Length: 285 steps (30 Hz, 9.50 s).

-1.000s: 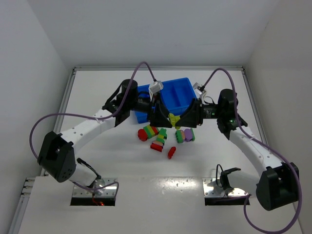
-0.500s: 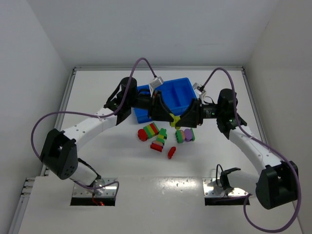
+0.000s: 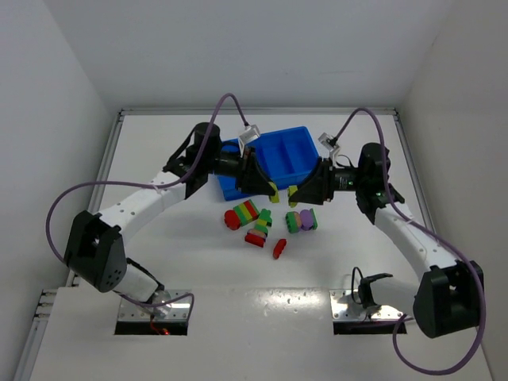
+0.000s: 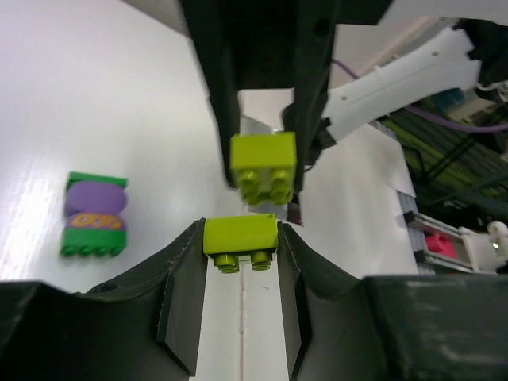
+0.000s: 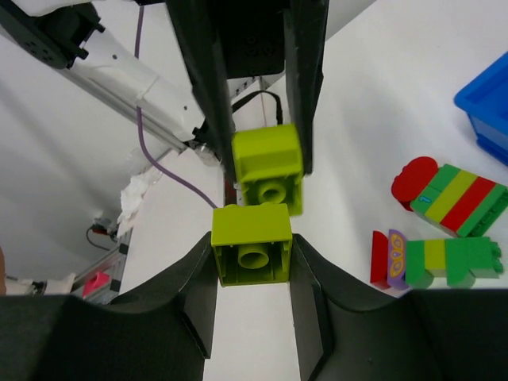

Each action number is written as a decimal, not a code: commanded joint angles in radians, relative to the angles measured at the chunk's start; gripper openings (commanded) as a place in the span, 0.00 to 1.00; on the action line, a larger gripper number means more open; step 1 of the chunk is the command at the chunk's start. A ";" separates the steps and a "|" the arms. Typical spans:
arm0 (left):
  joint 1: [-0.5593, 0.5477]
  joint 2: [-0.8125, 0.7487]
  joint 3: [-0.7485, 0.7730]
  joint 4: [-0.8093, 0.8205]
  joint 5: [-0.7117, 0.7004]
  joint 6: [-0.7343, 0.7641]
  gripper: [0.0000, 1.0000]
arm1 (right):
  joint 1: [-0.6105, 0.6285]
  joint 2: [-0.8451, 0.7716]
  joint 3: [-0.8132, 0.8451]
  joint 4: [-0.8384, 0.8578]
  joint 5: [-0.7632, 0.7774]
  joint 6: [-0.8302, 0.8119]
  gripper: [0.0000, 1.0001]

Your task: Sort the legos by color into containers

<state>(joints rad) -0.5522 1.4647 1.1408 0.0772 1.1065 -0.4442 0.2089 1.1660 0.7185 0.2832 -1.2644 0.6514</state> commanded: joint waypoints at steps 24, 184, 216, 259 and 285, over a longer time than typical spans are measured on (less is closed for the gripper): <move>0.109 0.319 0.454 -0.252 -0.547 0.222 0.00 | -0.095 0.458 0.413 -0.404 0.688 -0.797 0.00; 0.104 0.526 0.528 -0.617 -1.258 0.303 0.25 | -0.372 0.056 0.087 -0.639 0.565 -0.633 0.80; 0.281 0.387 0.519 -0.659 -0.452 0.306 0.64 | -0.008 0.181 0.116 -1.030 0.537 -1.825 0.85; 0.308 0.352 0.406 -0.671 -0.396 0.360 0.65 | 0.121 0.524 0.164 -0.751 0.751 -1.846 0.72; 0.186 0.089 -0.040 -0.269 -0.001 0.068 0.70 | 0.139 0.169 0.268 -0.697 0.537 -1.158 0.10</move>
<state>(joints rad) -0.3382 1.5394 1.0725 -0.2680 1.0126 -0.3229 0.3290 1.3735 0.9459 -0.4423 -0.6529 -0.6529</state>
